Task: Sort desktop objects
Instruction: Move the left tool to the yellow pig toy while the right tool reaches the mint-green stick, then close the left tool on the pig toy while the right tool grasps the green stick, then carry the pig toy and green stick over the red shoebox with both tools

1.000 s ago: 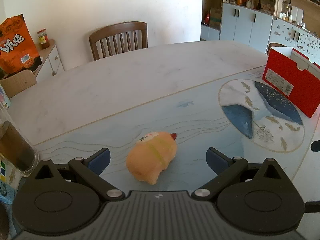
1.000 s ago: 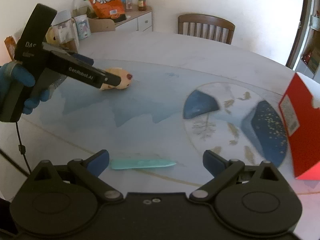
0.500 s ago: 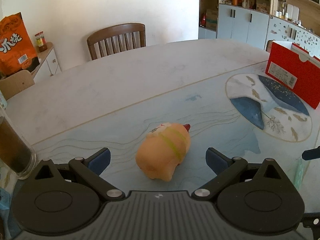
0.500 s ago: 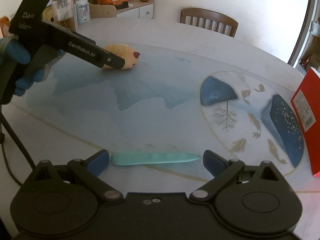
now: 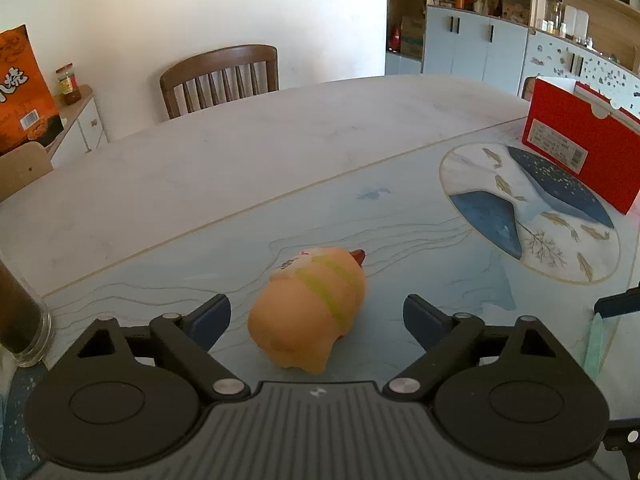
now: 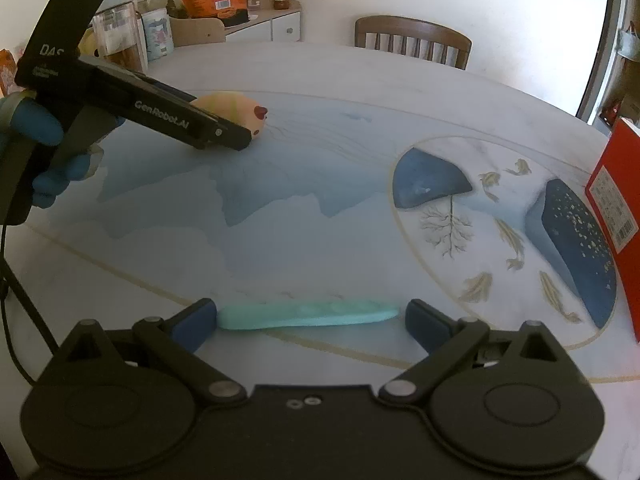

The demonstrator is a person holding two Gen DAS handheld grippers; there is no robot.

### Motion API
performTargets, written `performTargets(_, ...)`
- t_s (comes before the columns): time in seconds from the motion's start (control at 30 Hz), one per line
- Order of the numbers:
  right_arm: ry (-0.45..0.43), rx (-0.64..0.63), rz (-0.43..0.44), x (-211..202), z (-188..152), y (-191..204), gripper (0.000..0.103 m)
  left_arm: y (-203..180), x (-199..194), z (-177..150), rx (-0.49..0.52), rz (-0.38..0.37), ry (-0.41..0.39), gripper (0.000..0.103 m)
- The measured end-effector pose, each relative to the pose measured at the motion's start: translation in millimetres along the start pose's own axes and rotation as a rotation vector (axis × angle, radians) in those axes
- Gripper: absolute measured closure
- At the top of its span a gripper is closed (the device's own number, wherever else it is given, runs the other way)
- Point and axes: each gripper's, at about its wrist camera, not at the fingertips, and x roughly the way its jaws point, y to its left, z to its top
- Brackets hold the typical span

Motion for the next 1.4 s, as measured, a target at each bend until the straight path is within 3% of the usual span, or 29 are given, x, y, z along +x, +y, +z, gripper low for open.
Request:
performTargets(0.17,-0.004,-0.011,0.017,-1,1,-3,0.005,-2,6,-1,-0.01,-0.012,0.017,0.021)
performTargets(0.23,-0.002,-0.006,0.01,-2,1,-4,0.005,-4,7,-1,-0.012,-0.005,0.019,0.031)
performTargets(0.3,0.0,0.003,0.001,-3,0,-7,0.006,-6,8,0,-0.021,-0.009,0.024,0.048)
performTargets(0.33,0.003,0.006,-0.005,-3,0,-8,0.006,-7,9,0,-0.023,-0.011,0.029,0.05)
performTargets(0.73,-0.019,0.036,-0.069,-26,4,-40,0.006,-42,5,21,-0.003,-0.012,0.028,0.054)
performTargets(1.4,-0.116,0.042,-0.085,-113,15,-122,0.006,-150,-37,85,0.035,-0.028,0.013,0.054)
